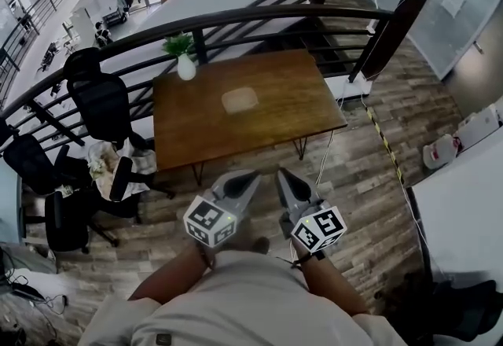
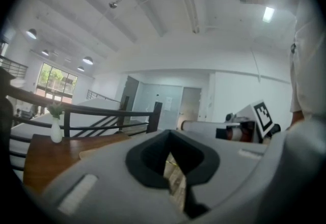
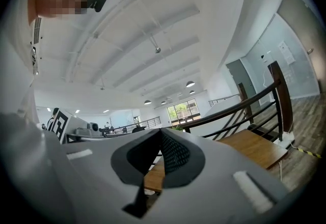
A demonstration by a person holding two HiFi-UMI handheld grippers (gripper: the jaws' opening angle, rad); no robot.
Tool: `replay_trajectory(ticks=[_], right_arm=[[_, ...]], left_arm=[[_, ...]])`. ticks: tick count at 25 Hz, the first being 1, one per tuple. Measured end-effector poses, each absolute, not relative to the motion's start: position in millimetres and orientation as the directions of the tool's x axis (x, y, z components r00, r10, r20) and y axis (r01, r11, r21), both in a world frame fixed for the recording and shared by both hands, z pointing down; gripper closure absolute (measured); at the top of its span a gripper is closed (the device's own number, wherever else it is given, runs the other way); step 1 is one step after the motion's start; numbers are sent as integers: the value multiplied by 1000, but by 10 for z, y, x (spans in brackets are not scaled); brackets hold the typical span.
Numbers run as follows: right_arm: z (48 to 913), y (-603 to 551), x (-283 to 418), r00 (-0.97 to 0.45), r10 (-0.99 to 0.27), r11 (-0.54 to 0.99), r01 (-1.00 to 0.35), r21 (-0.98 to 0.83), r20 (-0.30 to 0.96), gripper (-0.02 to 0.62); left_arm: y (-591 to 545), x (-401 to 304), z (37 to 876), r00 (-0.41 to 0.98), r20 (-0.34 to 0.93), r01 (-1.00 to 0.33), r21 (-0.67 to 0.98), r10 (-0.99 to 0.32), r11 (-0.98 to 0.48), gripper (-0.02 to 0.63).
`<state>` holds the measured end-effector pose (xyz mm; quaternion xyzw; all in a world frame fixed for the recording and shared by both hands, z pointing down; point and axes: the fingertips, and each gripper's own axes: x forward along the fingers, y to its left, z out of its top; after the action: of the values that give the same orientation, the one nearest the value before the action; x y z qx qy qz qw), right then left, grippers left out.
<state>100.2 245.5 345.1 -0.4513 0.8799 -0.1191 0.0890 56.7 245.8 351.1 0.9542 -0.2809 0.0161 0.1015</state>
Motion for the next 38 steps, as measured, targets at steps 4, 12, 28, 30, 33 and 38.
replay_trajectory(ticks=[4, 12, 28, 30, 33, 38], right_arm=[[3479, 2373, 1050, -600, -798, 586, -754, -297, -50, 589], [3567, 1993, 1097, -611, -792, 592, -756, -278, -25, 589], [3410, 287, 580, -573, -820, 556, -799, -229, 5, 589], [3313, 37, 419, -577, -817, 565, -797, -216, -8, 589], [3228, -230, 221, -570, -822, 561, -800, -210, -25, 589], [3335, -581, 52, -566, -824, 555, -801, -225, -20, 589]], left_arm=[[2343, 606, 3545, 824, 101, -565, 187, -557, -803, 603], [1949, 660, 3646, 819, 104, -573, 208, -565, -793, 603], [216, 275, 3372, 875, 36, -479, 211, -483, -852, 603], [-66, 110, 3272, 876, 28, -477, 203, -482, -855, 603], [-389, -147, 3193, 872, 28, -485, 188, -489, -854, 603], [-747, -387, 3279, 866, 37, -497, 193, -499, -846, 603]])
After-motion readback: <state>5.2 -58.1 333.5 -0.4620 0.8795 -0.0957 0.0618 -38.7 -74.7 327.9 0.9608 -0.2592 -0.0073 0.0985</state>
